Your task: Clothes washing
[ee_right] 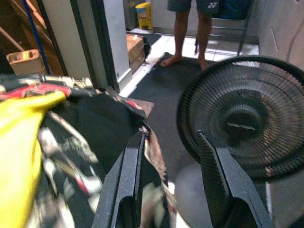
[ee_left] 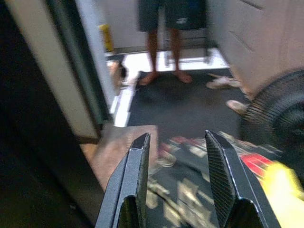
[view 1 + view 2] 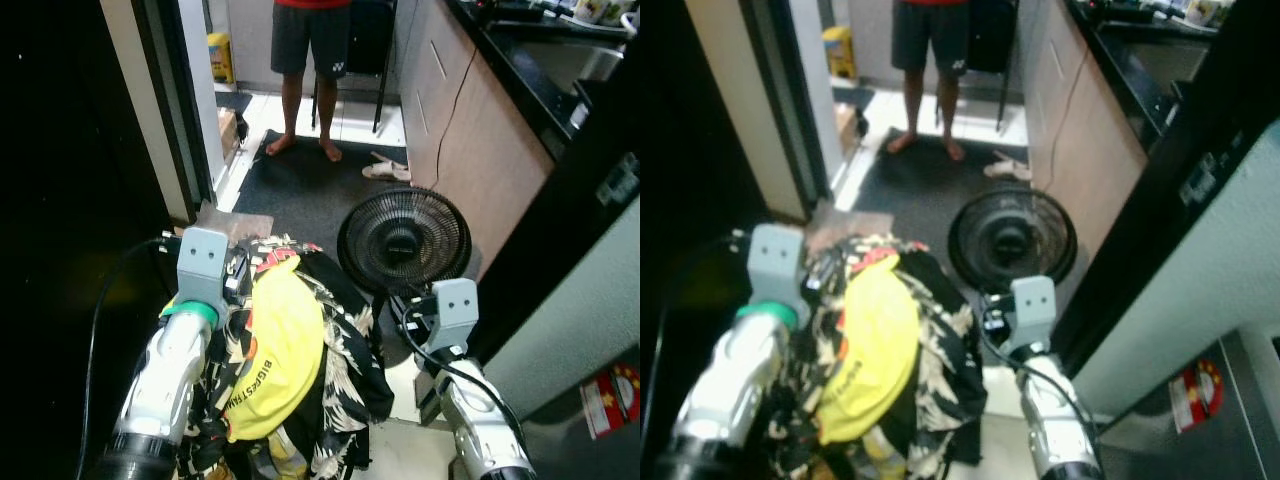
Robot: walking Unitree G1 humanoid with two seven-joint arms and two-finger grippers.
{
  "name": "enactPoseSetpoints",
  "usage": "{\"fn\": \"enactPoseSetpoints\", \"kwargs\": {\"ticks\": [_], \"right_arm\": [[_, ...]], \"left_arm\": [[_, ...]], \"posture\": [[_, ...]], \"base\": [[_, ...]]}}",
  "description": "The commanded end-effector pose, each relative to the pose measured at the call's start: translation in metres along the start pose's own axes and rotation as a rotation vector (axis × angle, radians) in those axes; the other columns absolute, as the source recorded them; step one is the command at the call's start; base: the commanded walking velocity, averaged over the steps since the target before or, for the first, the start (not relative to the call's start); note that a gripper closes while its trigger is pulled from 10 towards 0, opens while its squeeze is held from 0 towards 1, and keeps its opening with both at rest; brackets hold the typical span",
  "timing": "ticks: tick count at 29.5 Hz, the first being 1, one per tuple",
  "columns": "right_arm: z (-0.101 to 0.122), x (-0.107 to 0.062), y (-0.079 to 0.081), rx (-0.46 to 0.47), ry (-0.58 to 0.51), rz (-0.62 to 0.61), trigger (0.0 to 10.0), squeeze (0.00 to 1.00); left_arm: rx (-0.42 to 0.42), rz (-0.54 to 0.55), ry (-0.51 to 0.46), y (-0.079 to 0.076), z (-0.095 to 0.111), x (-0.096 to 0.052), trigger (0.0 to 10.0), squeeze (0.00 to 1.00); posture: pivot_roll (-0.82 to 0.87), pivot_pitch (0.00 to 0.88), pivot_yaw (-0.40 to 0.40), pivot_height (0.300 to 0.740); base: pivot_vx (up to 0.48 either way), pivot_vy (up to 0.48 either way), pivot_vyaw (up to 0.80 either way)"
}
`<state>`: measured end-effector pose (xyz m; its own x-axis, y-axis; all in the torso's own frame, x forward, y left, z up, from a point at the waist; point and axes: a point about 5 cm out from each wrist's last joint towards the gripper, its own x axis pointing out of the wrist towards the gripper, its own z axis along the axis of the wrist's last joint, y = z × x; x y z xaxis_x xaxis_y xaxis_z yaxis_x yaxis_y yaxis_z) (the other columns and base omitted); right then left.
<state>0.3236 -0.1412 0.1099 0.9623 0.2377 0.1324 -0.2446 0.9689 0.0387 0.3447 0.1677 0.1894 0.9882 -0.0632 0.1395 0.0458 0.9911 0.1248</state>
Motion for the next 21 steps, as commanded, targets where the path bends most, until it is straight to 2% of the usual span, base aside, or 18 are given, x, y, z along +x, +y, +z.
{"fn": "enactPoseSetpoints", "kwargs": {"ticks": [1, 3, 5, 8, 9, 11, 12, 13, 15, 21], "right_arm": [[0.007, 0.002, 0.003, 0.009, -0.035, 0.022, 10.0, 0.00], [0.011, 0.003, 0.004, 0.014, -0.053, 0.030, 10.0, 0.00], [0.018, 0.006, 0.005, 0.017, -0.080, 0.034, 10.0, 0.00], [0.020, 0.006, 0.005, 0.016, -0.087, 0.033, 10.0, 0.00], [0.021, 0.008, 0.004, 0.018, -0.091, 0.033, 10.0, 0.00], [0.021, 0.008, 0.004, 0.018, -0.091, 0.033, 10.0, 0.00], [0.021, 0.009, 0.005, 0.019, -0.093, 0.033, 10.0, 0.00], [0.021, 0.009, 0.005, 0.019, -0.093, 0.033, 10.0, 0.00], [0.020, 0.010, 0.004, 0.018, -0.089, 0.034, 10.0, 0.00], [0.019, 0.009, 0.003, 0.017, -0.085, 0.030, 10.0, 0.00]], "left_arm": [[-0.027, 0.007, 0.033, 0.004, 0.001, 0.003, 10.0, 0.00], [-0.037, -0.002, 0.057, 0.004, 0.003, 0.005, 10.0, 0.00], [-0.031, -0.005, 0.160, 0.004, 0.000, 0.009, 10.0, 0.00], [-0.025, -0.001, 0.208, 0.005, -0.003, 0.011, 10.0, 0.00], [0.011, -0.010, 0.270, 0.006, -0.013, 0.014, 10.0, 0.00], [0.011, -0.010, 0.270, 0.006, -0.013, 0.014, 10.0, 0.00], [0.029, -0.048, 0.320, 0.005, -0.023, 0.016, 10.0, 0.00], [0.029, -0.048, 0.320, 0.005, -0.023, 0.016, 10.0, 0.00], [0.047, -0.132, 0.402, -0.003, -0.039, 0.020, 10.0, 0.00], [0.057, -0.159, 0.459, -0.007, -0.048, 0.021, 10.0, 0.00]], "posture": [[-0.02, 0.059, 0.014, 0.740], [-0.02, 0.059, 0.014, 0.740], [-0.01, 0.064, 0.014, 0.740], [-0.01, 0.064, 0.014, 0.740], [-0.01, 0.067, 0.010, 0.740], [-0.01, 0.067, 0.010, 0.740], [0.00, 0.072, 0.008, 0.740], [0.00, 0.072, 0.008, 0.740], [0.00, 0.084, 0.009, 0.740], [-0.01, 0.088, 0.014, 0.740]], "base": [[0.000, 0.000, 0.00], [0.000, 0.000, 0.00], [0.000, 0.000, 0.00], [0.000, 0.000, 0.00], [0.000, 0.000, 0.00], [0.000, 0.000, 0.00], [0.000, 0.000, 0.00], [0.000, 0.000, 0.00], [0.000, 0.000, 0.00], [0.000, 0.000, 0.00]]}}
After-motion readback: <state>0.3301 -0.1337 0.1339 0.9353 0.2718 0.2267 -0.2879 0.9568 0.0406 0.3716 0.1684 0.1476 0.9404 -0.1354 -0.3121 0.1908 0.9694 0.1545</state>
